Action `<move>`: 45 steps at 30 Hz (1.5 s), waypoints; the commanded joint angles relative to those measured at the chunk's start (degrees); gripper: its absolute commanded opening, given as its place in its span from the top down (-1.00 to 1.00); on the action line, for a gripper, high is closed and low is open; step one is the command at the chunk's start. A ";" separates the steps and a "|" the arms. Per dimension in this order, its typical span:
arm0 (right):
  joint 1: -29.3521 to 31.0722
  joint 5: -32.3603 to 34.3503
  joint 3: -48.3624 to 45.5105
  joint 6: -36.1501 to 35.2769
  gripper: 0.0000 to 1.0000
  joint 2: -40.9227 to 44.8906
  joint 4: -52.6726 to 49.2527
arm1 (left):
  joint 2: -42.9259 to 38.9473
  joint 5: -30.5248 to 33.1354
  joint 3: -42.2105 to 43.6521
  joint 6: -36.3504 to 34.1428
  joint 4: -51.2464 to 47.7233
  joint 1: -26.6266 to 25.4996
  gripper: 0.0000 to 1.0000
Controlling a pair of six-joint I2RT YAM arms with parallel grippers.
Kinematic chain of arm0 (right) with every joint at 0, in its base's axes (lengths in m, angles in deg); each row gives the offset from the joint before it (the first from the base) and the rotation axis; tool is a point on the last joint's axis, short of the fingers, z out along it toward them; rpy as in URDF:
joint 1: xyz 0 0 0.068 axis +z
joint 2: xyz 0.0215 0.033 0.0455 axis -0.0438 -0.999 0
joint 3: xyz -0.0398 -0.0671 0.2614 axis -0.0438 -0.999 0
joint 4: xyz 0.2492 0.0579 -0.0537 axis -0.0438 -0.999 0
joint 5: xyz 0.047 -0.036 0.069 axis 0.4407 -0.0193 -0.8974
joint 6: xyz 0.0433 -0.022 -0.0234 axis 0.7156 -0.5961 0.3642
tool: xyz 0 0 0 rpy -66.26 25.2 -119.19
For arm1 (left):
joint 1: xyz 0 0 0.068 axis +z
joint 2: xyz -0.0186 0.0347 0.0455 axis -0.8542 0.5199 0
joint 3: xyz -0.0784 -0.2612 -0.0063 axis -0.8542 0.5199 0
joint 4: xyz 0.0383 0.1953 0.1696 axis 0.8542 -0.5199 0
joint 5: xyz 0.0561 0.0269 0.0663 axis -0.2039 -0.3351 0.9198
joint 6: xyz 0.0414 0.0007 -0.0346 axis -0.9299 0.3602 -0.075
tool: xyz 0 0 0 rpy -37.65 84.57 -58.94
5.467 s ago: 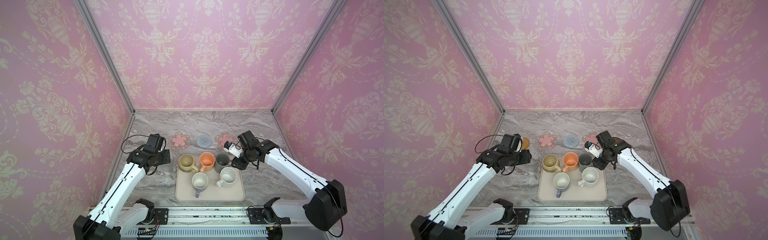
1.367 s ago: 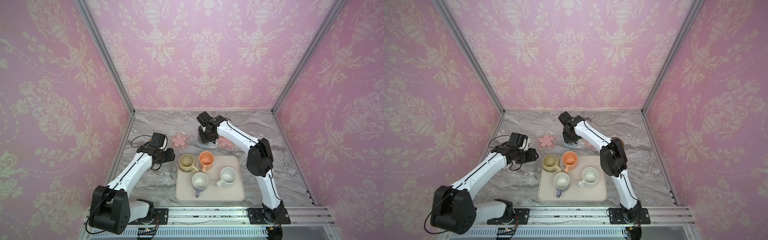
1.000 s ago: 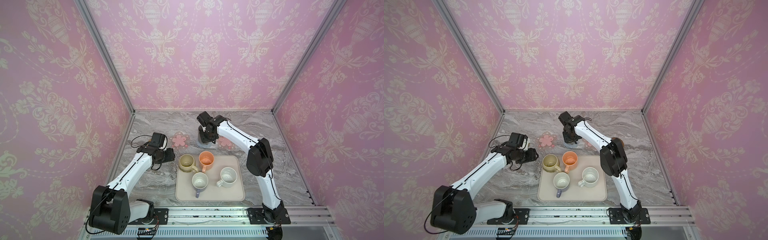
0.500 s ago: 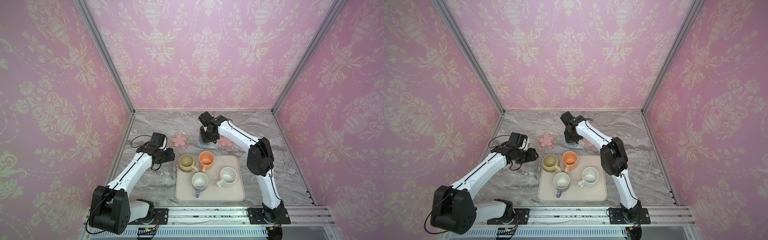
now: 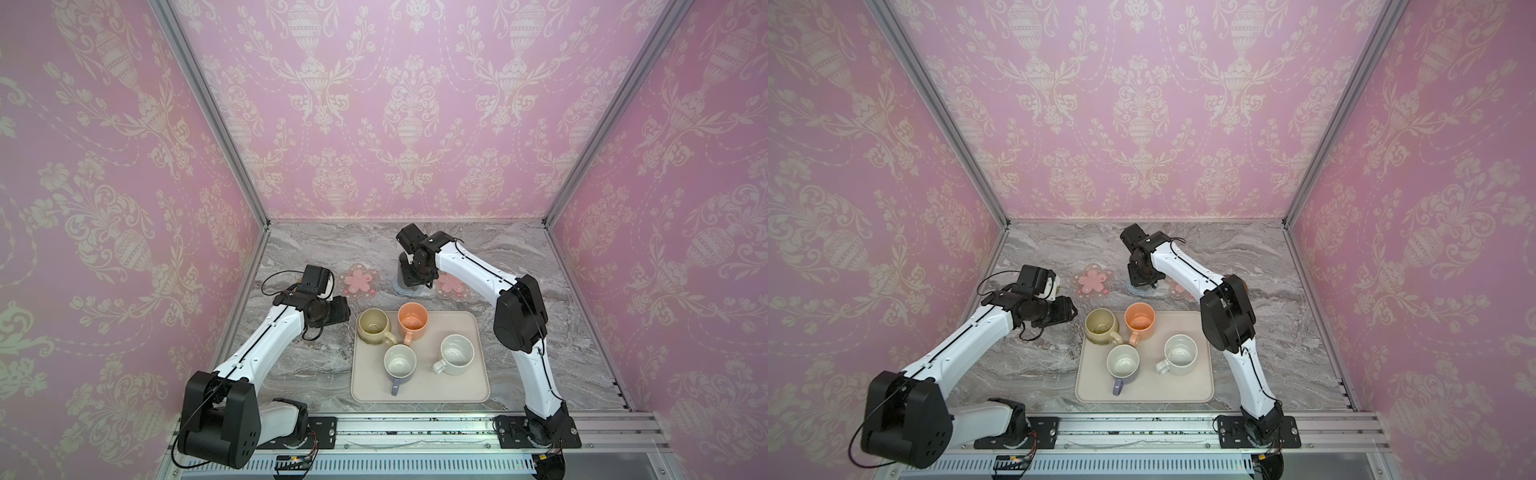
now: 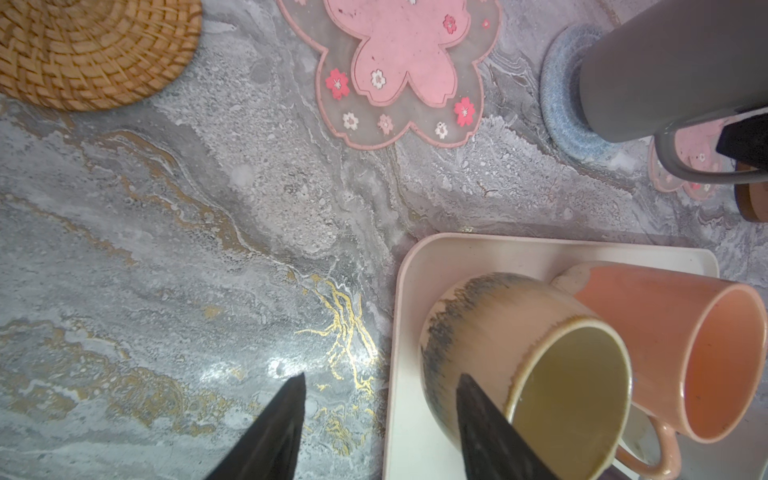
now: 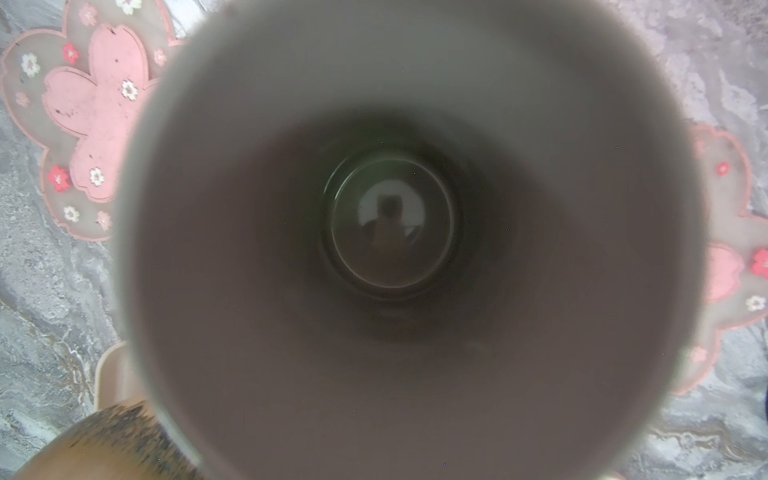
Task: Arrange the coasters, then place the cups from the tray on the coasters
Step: 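Lower the grey mug with the right gripper onto the blue knitted coaster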
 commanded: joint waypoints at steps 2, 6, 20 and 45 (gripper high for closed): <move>0.35 0.62 0.07 1.27 1.00 -0.64 2.41 | -0.27 -1.11 0.83 -0.42 -0.84 0.35 -0.21; 0.55 0.71 0.07 1.35 1.00 -0.82 2.67 | -0.49 -1.03 1.00 -0.42 -0.93 0.36 -0.21; 0.99 2.39 -0.39 1.46 1.00 -0.22 2.44 | -1.09 -1.22 1.18 -0.33 -1.28 0.34 -0.21; 1.90 5.42 -1.90 -0.05 1.00 5.16 6.41 | -1.38 -2.23 1.09 0.63 -0.71 0.34 -0.21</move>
